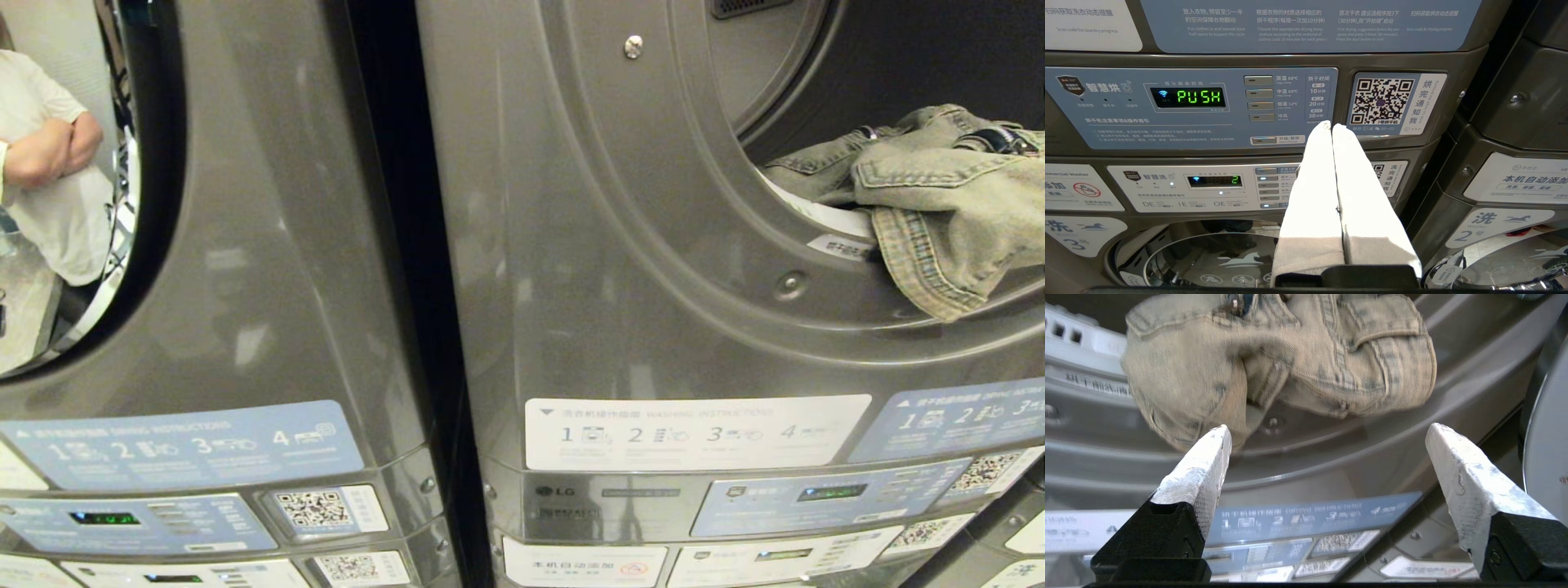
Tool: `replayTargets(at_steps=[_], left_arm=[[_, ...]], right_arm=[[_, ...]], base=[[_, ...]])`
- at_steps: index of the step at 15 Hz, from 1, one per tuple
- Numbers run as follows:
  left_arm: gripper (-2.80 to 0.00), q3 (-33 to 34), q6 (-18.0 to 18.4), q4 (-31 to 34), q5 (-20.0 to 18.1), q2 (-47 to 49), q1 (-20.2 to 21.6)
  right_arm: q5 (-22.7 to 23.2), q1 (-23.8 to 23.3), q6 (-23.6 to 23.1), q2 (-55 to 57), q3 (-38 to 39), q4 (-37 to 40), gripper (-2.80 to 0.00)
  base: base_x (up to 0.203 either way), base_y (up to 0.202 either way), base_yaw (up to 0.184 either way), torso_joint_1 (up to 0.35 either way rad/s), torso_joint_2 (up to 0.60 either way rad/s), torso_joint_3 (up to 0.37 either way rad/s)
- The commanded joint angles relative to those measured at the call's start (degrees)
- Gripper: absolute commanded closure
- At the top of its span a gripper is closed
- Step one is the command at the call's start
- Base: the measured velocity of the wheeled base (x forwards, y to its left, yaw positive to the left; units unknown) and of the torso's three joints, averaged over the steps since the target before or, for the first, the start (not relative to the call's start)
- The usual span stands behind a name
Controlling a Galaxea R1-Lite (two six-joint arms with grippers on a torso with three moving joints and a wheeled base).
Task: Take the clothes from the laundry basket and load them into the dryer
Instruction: Put the clothes in the dryer
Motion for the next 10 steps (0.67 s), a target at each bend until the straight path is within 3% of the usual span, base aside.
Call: replayTargets(at_steps=[1, 8, 9, 10], left_arm=[[0.00, 0.1, 0.0, 0.0, 0.0, 0.0, 0.0], [0.00, 0.1, 0.0, 0.0, 0.0, 0.0, 0.0], [0.00, 0.1, 0.0, 0.0, 0.0, 0.0, 0.0], [0.00, 0.1, 0.0, 0.0, 0.0, 0.0, 0.0]], right_arm=[[-0.1, 0.0, -0.1, 1.9, 0.2, -1.5, -2.80], [0.0, 0.0, 1.5, 10.9, 1.9, -9.9, -2.80], [0.0, 0.0, 1.8, 11.5, 1.7, -10.3, 0.00], [0.0, 0.0, 2.8, 12.1, 1.5, -11.0, 0.00]], base=[[0.000, 0.000, 0.000, 0.000, 0.00, 0.000], [0.000, 0.000, 0.000, 0.000, 0.00, 0.000], [0.000, 0.000, 0.000, 0.000, 0.00, 0.000], [0.000, 0.000, 0.000, 0.000, 0.00, 0.000]])
